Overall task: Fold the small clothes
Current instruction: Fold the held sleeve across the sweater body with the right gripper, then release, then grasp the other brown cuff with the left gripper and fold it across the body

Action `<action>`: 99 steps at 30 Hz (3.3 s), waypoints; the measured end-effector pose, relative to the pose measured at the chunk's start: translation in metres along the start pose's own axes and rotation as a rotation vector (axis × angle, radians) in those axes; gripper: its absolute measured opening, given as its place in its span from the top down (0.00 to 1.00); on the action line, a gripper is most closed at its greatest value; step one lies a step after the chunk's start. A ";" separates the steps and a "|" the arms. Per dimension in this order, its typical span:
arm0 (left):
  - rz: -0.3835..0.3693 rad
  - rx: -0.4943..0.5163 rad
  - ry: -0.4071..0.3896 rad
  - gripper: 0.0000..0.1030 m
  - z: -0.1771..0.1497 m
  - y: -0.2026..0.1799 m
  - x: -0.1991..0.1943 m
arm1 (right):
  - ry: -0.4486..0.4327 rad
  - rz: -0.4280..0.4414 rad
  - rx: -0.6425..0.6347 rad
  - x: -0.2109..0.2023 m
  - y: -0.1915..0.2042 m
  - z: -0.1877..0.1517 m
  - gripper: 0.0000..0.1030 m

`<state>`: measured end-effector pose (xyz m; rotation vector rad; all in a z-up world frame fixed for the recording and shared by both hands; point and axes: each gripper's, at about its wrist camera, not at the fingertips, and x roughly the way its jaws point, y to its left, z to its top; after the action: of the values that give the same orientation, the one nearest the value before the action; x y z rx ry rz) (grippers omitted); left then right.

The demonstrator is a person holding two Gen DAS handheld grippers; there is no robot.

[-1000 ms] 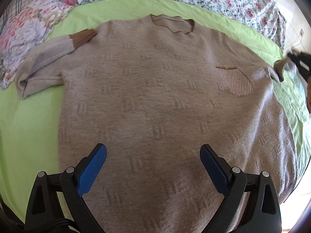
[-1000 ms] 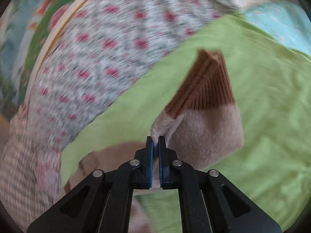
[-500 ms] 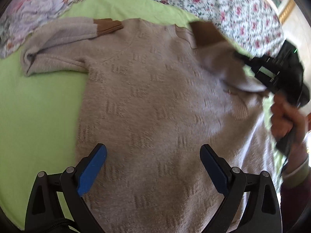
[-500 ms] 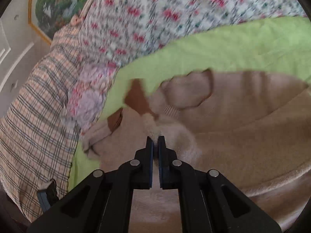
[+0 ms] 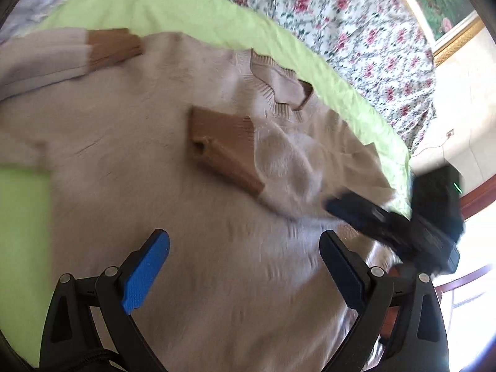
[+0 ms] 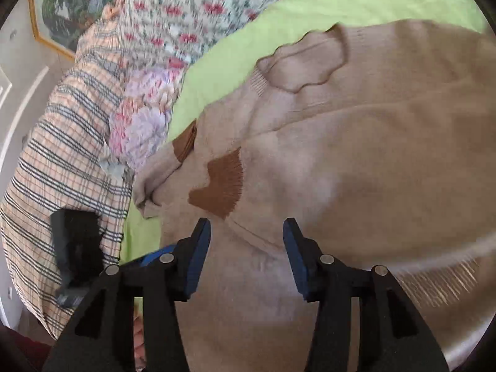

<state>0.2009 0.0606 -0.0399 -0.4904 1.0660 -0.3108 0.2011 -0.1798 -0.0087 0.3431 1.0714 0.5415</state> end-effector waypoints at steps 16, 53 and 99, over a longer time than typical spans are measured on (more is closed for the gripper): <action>0.014 0.089 -0.248 0.94 0.041 -0.008 -0.008 | -0.318 -0.182 0.164 -0.142 -0.063 -0.025 0.51; 0.126 0.165 -0.168 0.94 0.014 0.011 0.019 | -0.177 -0.497 -0.092 -0.103 -0.078 0.070 0.69; 0.447 0.232 -0.154 0.95 0.123 0.112 -0.023 | -0.095 -0.229 0.017 -0.075 0.023 -0.064 0.45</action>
<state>0.3006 0.1954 -0.0330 -0.0595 0.9455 0.0015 0.1102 -0.2034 0.0301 0.2543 1.0085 0.3095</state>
